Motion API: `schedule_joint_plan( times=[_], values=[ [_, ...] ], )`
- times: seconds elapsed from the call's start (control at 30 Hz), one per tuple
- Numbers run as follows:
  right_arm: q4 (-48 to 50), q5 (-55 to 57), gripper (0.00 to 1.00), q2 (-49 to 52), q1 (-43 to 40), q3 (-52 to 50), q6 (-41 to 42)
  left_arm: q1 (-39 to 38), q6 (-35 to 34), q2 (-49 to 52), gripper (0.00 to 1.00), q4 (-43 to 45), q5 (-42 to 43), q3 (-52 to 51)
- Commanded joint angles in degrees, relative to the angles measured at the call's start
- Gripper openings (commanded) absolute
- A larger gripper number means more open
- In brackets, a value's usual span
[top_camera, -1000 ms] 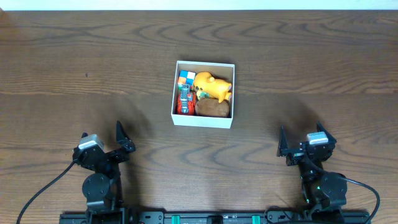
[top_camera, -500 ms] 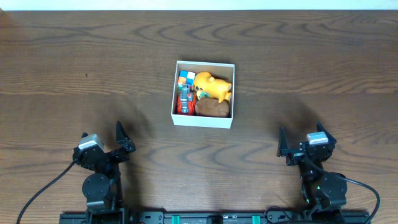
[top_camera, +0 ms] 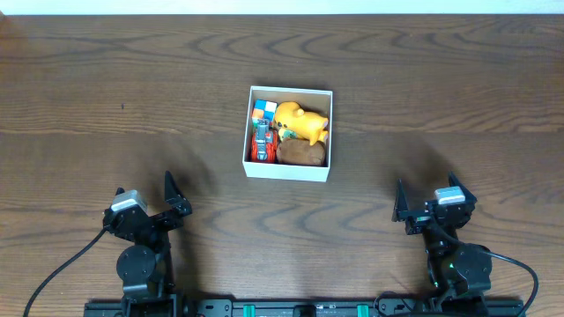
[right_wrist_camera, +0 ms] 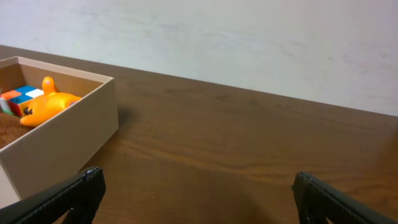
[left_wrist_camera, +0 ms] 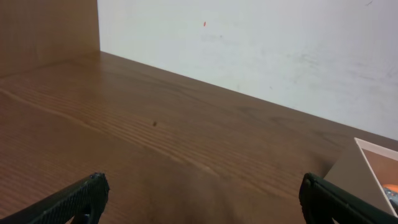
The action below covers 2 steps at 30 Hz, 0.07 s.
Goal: Pack container
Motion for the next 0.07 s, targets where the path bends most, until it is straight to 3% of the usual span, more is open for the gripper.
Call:
schedule_joint_plan(
  times=[0.0, 0.03],
  values=[
    [-0.2, 0.0, 0.99, 0.2, -0.3, -0.1, 0.9, -0.3, 0.8, 0.0, 0.98, -1.9, -0.1, -1.3],
    [-0.2, 0.0, 0.99, 0.2, -0.3, -0.1, 0.9, -0.3, 0.8, 0.0, 0.98, -1.9, 0.0, -1.3]
  ],
)
